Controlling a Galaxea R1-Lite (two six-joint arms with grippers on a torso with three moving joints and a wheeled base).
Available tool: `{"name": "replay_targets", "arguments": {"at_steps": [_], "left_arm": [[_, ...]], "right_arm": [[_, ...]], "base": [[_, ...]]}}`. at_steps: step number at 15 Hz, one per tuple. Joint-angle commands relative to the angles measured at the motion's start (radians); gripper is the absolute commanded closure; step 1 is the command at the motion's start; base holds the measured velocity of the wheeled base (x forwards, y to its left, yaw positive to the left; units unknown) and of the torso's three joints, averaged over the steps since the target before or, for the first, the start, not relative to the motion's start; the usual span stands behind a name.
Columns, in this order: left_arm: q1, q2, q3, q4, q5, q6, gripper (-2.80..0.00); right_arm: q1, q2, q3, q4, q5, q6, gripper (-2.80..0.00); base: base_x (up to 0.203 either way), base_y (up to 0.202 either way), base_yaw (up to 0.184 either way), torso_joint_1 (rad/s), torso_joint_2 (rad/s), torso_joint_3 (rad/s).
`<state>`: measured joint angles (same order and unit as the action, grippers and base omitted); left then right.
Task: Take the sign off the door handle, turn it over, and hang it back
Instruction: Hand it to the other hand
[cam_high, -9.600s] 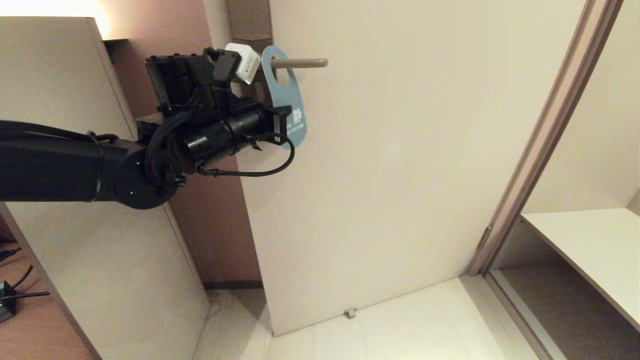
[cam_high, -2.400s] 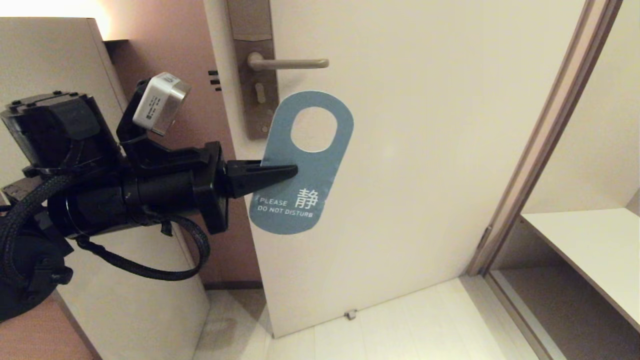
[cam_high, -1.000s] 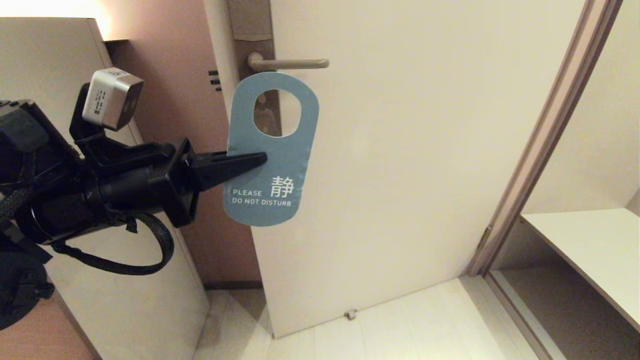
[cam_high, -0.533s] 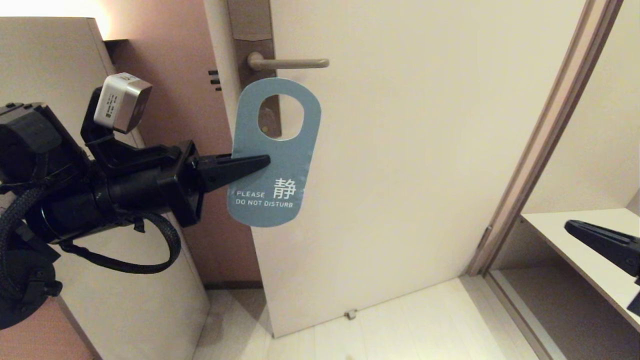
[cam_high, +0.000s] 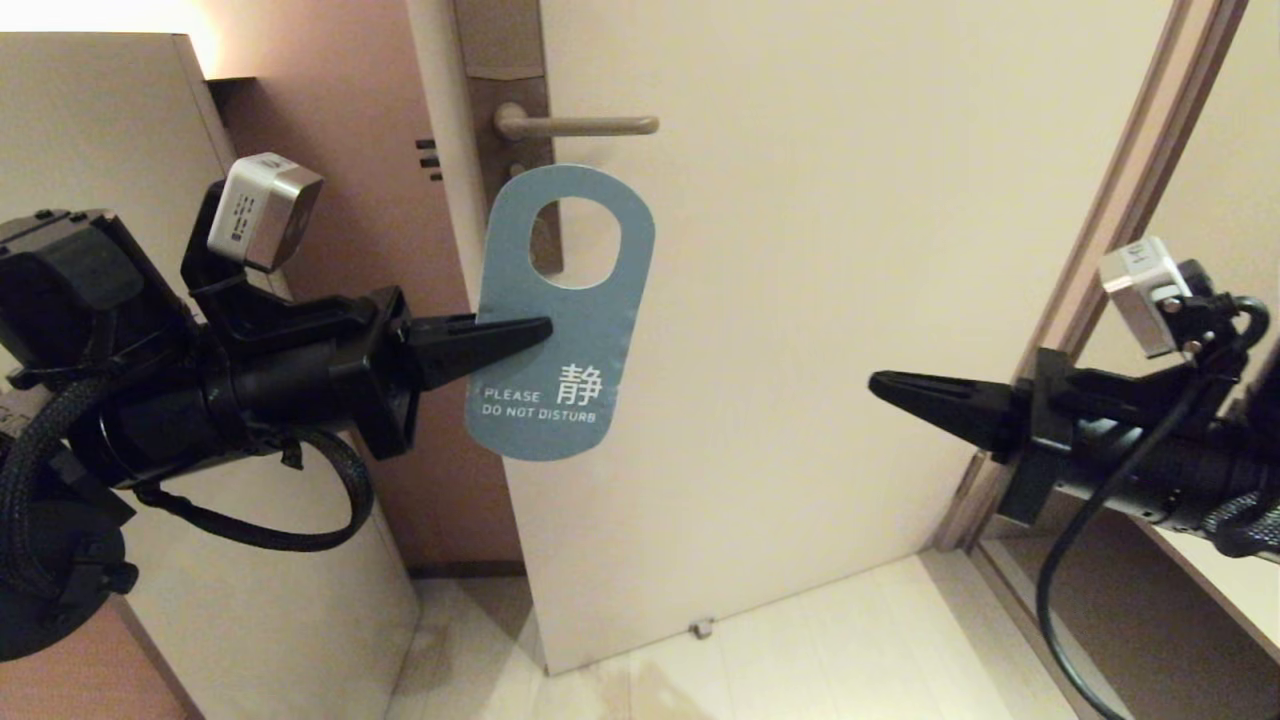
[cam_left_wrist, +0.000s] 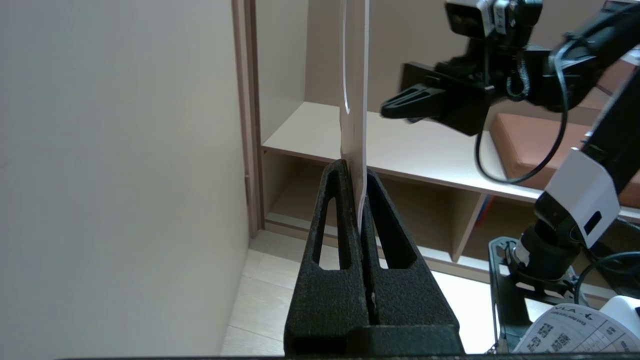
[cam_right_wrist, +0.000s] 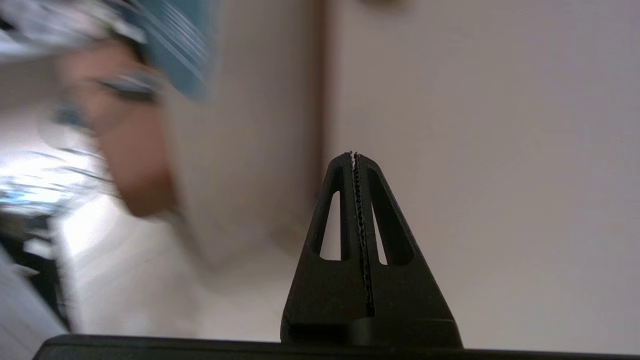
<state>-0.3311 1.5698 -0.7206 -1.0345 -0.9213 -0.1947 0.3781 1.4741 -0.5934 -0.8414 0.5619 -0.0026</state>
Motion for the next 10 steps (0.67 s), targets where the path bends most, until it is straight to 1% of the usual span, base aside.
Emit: {"name": "replay_targets", "arguments": {"at_steps": [1, 2, 3, 4, 5, 6, 7, 10], "left_arm": [[-0.002, 0.004, 0.001, -0.006, -0.005, -0.002, 0.0], [-0.002, 0.007, 0.003, -0.006, -0.005, -0.002, 0.0], [-0.002, 0.007, 0.003, -0.005, -0.005, -0.002, 0.0], [-0.002, 0.009, 0.003, -0.004, -0.007, -0.002, 0.0], [-0.006, 0.009, 0.003, -0.004, -0.005, -0.002, 0.0], [-0.008, 0.009, 0.003, -0.004, -0.005, -0.002, 0.0], [-0.011, 0.009, 0.003, -0.004, -0.005, -0.002, 0.0], [-0.019, 0.01, 0.003, -0.006, -0.004, 0.001, 0.0]], "right_arm": [[0.085, 0.115, -0.057, -0.055, 0.005, 0.057, 0.0], [0.121, 0.133, -0.089, -0.077, 0.006, 0.107, 0.0], [0.148, 0.142, -0.109, -0.084, 0.014, 0.134, 0.0], [0.164, 0.145, -0.123, -0.086, 0.062, 0.164, 0.0], [0.169, 0.146, -0.129, -0.087, 0.127, 0.186, 0.0], [0.178, 0.148, -0.131, -0.089, 0.183, 0.194, 0.0], [0.196, 0.155, -0.133, -0.09, 0.198, 0.197, 0.0], [0.259, 0.177, -0.137, -0.09, 0.201, 0.198, 0.0]], "base": [[0.0, 0.0, 0.0, 0.0, 0.0, 0.0], [0.0, 0.0, 0.0, 0.0, 0.0, 0.0], [0.0, 0.0, 0.0, 0.0, 0.0, 0.0], [0.0, 0.0, 0.0, 0.0, 0.0, 0.0], [0.0, 0.0, 0.0, 0.0, 0.0, 0.0], [0.0, 0.0, 0.0, 0.0, 0.0, 0.0], [0.0, 0.0, 0.0, 0.0, 0.0, 0.0], [0.0, 0.0, 0.0, 0.0, 0.0, 0.0]]}}
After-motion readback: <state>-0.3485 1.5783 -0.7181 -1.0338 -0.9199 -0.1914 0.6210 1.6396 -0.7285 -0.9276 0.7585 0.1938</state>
